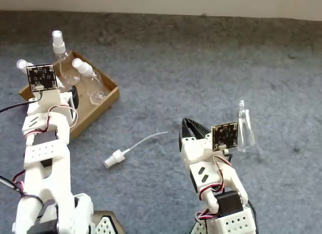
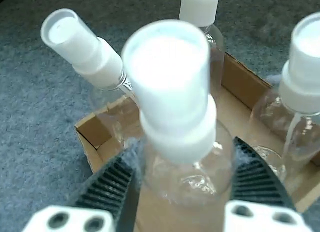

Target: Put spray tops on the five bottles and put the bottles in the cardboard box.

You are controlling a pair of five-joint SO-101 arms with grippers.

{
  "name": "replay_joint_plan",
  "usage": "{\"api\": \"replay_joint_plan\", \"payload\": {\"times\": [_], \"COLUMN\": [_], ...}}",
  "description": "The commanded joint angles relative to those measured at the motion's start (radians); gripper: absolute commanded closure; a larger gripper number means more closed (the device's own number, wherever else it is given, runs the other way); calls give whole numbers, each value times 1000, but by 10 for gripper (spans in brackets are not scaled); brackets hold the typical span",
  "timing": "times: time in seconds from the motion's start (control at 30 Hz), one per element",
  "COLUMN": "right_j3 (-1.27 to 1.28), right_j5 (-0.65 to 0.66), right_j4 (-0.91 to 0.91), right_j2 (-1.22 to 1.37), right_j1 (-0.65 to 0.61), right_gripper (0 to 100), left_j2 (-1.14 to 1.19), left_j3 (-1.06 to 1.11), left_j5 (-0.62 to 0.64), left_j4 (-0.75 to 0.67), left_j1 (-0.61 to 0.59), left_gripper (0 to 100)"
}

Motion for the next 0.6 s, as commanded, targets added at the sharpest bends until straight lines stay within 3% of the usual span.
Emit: {"api": "replay_joint_plan", "payload": {"times": [0.0, 0.57], "right_j3": [153, 153], "right_j5": [11, 11], "right_j4": [2, 2], "right_j2": [-10, -10], "right_j1": [10, 10], "right_gripper": [990, 990], "left_j2": [50, 289], "left_j3": [-12, -18], "left_j5": [5, 5], "left_j4": [-100, -333], "left_j1": [-7, -5], "left_gripper": [860, 860]}}
